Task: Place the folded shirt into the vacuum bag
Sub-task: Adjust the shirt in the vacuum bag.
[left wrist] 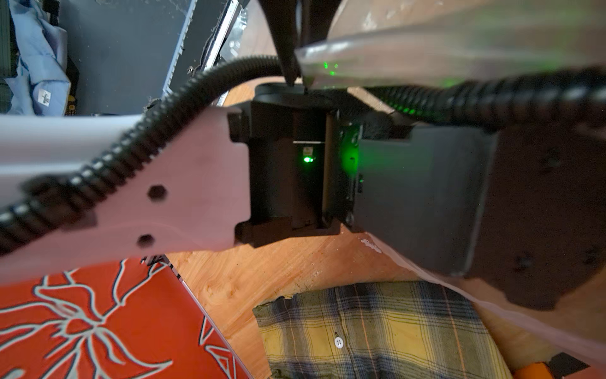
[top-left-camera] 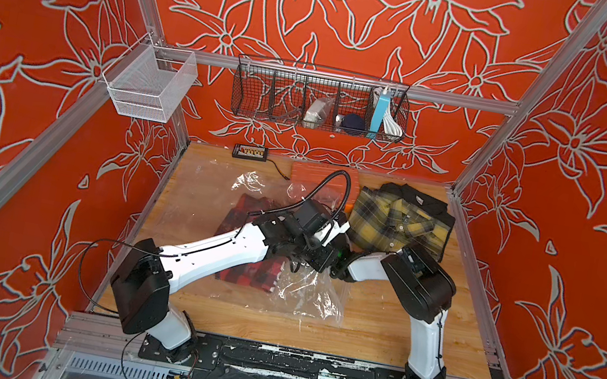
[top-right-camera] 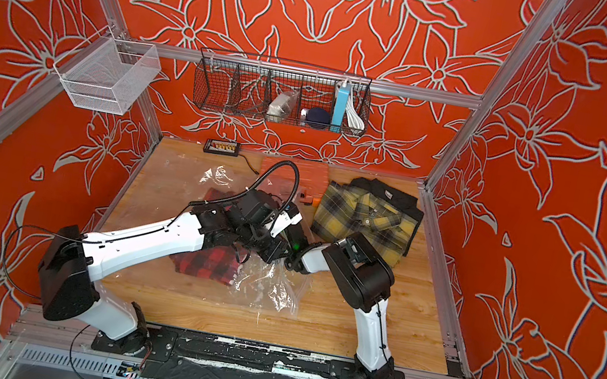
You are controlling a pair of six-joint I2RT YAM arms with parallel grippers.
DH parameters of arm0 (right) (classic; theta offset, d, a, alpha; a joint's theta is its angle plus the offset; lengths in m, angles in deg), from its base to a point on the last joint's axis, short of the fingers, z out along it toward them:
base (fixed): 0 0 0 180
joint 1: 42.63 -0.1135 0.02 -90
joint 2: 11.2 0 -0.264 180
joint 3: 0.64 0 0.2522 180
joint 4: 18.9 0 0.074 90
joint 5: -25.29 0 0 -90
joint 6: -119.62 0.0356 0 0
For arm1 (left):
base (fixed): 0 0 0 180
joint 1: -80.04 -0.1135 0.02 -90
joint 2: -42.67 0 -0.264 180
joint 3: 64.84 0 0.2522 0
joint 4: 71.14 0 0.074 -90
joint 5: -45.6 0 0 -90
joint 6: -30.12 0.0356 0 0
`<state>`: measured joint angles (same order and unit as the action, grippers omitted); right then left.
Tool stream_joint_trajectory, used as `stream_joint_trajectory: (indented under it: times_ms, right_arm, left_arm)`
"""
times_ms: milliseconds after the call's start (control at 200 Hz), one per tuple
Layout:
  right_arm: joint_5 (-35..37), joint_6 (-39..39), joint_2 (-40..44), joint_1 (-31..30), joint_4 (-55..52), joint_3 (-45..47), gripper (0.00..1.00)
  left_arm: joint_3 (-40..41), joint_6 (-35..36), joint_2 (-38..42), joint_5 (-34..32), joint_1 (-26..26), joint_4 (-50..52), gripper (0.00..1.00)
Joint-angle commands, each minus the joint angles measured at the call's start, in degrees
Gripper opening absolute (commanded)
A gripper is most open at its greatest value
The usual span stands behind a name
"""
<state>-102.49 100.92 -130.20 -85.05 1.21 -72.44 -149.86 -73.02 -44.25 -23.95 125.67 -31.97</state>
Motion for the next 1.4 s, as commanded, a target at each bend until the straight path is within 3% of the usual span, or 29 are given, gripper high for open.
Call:
stream_joint_trajectory:
  times_ms: [0, 355, 420, 671, 781, 931, 1126, 1391]
  right_arm:
    - [0.95, 2.31, -3.57, -0.99, 1.77, -4.46, 0.09]
    - [-2.11, 6.39, -9.76, -3.03, 6.69, -10.09, 0.05]
    - [-0.69, 5.74, -11.26, -3.75, 6.59, -12.24, 0.05]
    - [3.36, 4.08, -17.68, -6.61, 7.82, -21.05, 0.06]
    - [4.61, 1.93, -16.59, -7.42, 8.19, -21.14, 0.18]
    - [6.29, -0.6, -10.7, -6.85, 7.38, -14.66, 0.37]
    - [9.73, -0.8, 0.36, -4.51, 6.72, -0.03, 0.61]
    - [16.13, -0.99, 14.96, -2.16, 0.79, 14.5, 0.75]
  left_arm:
    - [-1.58, -0.02, -1.37, 4.39, 0.96, -2.2, 0.03]
    - [-3.89, 2.9, -1.95, 3.03, 0.94, 2.17, 0.03]
    - [-5.04, 4.51, -2.17, 1.67, 0.88, 5.15, 0.03]
    - [-5.5, 2.38, -1.97, 6.3, 0.77, 4.12, 0.05]
    - [-5.43, 2.74, -1.72, 6.27, 0.71, 5.08, 0.06]
    - [-3.58, 0.3, 0.65, 7.89, -0.62, 2.49, 0.07]
    - [-1.53, 1.21, 3.55, 5.93, -1.58, 2.8, 0.06]
    - [2.05, -0.61, 5.54, 8.02, -2.37, -2.37, 0.06]
